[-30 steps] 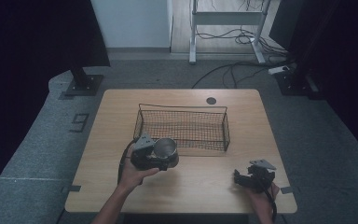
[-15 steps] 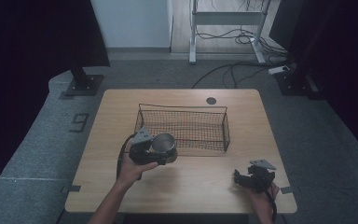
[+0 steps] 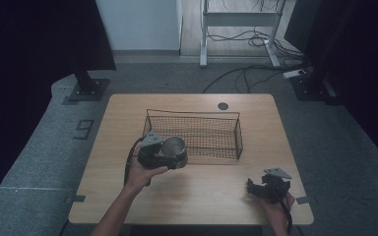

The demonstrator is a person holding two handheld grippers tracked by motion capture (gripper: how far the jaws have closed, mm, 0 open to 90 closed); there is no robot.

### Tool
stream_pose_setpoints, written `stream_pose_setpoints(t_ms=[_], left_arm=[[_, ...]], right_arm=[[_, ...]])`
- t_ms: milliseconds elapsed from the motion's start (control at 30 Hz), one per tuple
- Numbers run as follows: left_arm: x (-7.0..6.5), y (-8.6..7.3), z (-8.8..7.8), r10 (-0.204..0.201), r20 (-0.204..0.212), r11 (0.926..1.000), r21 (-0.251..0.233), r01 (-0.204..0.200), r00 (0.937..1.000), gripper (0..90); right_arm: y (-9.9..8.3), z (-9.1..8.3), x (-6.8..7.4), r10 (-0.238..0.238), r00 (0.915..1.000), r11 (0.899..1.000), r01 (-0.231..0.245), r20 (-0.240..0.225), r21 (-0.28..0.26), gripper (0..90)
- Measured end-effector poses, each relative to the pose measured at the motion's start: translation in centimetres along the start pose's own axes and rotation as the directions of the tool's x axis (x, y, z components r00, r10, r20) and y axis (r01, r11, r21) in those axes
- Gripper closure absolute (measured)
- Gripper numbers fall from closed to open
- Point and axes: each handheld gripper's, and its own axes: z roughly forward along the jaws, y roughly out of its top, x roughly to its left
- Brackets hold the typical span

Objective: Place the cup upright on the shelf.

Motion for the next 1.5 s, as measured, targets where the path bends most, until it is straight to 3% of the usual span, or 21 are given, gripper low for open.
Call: stream_pose_setpoints(t_ms=[1500], left_arm=[[2.4,3.1,1.4,0.0,-0.032,1.0,0.005,0.0,0.9995,15.4]], right_arm=[[0.0,0.0,0.0,0.0,1.0,1.0,0.0,0.0,0.0,2.9]])
